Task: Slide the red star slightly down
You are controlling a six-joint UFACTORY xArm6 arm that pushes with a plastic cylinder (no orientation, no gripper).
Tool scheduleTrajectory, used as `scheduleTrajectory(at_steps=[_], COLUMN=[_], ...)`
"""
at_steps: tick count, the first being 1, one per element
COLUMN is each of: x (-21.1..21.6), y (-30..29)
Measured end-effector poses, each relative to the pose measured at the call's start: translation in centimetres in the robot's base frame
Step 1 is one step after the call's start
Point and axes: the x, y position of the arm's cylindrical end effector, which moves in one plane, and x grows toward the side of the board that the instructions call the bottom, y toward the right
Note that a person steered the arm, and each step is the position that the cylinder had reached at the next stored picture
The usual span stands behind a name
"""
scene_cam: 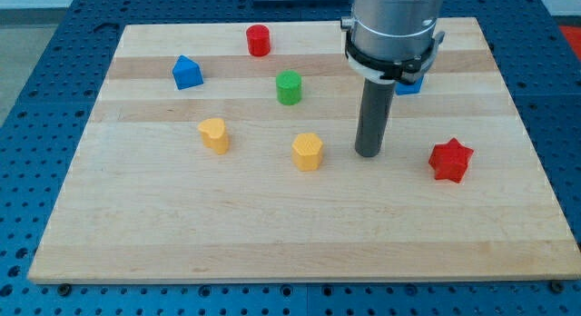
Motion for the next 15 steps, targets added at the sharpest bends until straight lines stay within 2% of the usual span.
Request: scheduleTrajectory(at_steps=[2,4,9,11,15], x=[-2.2,-2.1,-0.8,-0.8,0.5], y=[3.6,7.0,8.6,12.2,10.8])
